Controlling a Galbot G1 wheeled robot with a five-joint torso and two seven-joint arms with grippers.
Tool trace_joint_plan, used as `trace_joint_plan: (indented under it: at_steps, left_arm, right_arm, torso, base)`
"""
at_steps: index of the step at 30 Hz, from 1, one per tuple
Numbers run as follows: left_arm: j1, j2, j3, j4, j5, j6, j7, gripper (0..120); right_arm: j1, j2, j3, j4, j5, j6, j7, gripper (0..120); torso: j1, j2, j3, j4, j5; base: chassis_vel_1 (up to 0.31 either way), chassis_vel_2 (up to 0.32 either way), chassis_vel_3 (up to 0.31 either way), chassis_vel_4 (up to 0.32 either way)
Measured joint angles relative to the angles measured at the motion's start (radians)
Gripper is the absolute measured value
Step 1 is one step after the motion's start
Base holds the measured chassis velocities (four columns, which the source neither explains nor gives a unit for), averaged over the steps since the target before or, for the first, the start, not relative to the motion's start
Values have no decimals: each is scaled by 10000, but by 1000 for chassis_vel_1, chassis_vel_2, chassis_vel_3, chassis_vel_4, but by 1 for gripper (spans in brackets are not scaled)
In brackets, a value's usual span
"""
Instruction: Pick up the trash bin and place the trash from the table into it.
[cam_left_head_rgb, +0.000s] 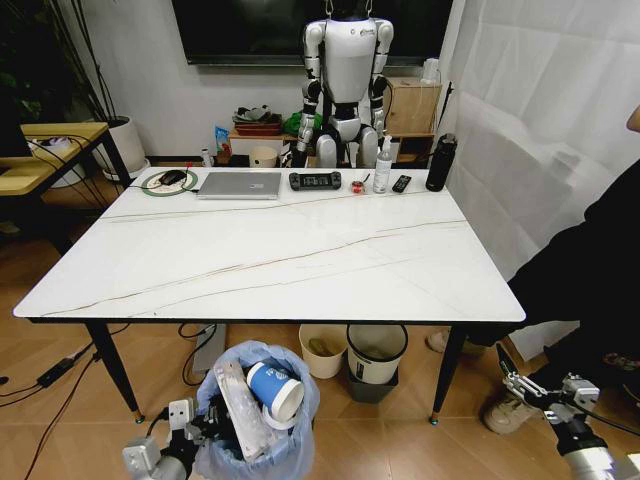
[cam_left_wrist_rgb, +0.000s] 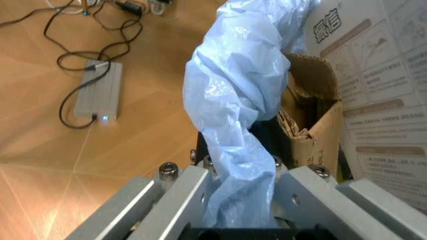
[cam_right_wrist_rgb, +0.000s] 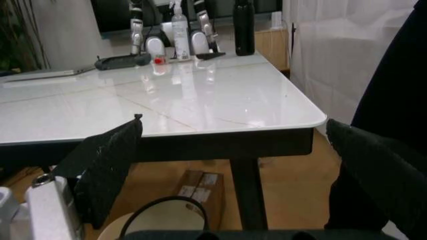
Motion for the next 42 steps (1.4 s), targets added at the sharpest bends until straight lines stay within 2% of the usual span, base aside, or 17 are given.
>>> trace_joint_plan:
  at_steps: [14, 24, 35, 42]
  left_arm:
    - [69, -805, -447, 756, 329, -189, 207, 0]
    - [172, -1054, -825, 676, 393, -192, 231, 0]
    - [-63, -1120, -778, 792, 424, -193, 247, 0]
    - [-126, -946, -710, 937, 421, -192, 250, 0]
  right_arm:
    - [5, -10, -13, 9, 10, -4, 9, 100]
    - [6, -13, -16, 14, 16, -10, 13, 100]
    - [8, -14, -17, 16, 19, -16, 15, 100]
    - [8, -14, -18, 17, 19, -16, 15, 100]
  torso:
    - [-365, -805, -439, -1, 0]
    - [-598, -1319, -721, -1, 0]
    - [-828, -1850, -1020, -2, -1]
    - [-979, -2204, -1225, -1, -1]
  base:
    - [0, 0, 0, 0]
    - [0, 0, 0, 0]
    - [0, 0, 0, 0]
    - [0, 0, 0, 0]
